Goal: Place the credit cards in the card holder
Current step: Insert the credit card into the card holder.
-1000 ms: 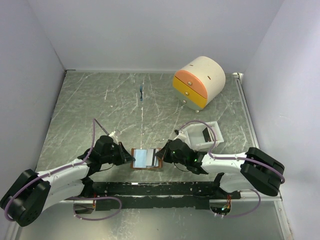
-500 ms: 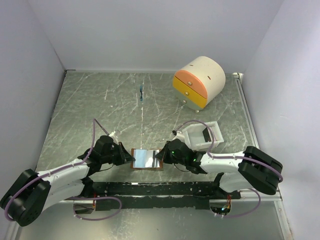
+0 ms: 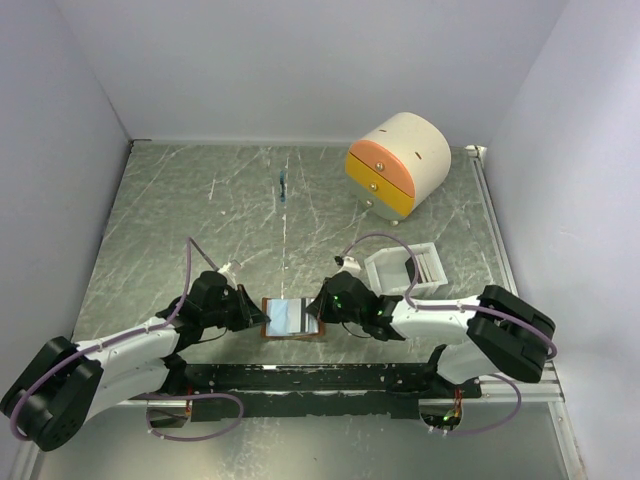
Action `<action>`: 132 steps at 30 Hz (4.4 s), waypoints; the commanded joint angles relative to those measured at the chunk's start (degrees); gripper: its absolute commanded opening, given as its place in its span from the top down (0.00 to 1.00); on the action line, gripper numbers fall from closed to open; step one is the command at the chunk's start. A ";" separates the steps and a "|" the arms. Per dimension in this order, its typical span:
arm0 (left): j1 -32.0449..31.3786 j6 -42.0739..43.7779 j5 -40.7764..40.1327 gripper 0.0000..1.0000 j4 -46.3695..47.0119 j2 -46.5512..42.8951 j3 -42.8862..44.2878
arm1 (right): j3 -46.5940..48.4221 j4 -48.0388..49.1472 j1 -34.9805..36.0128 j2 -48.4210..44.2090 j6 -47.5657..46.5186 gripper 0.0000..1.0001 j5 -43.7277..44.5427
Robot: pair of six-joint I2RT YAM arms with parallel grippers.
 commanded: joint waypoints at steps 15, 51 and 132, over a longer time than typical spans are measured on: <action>-0.19 1.59 -0.95 0.84 -1.49 -0.61 0.43 | 0.53 -7.41 0.35 -1.64 2.35 1.00 0.12; -0.15 0.01 2.34 0.85 1.17 -0.44 0.34 | 5.16 -2.72 1.66 5.78 0.69 1.00 -2.73; -0.24 4.10 -6.52 0.42 -13.54 -7.34 8.98 | 25.59 -43.84 -0.12 -4.62 -16.51 0.64 20.98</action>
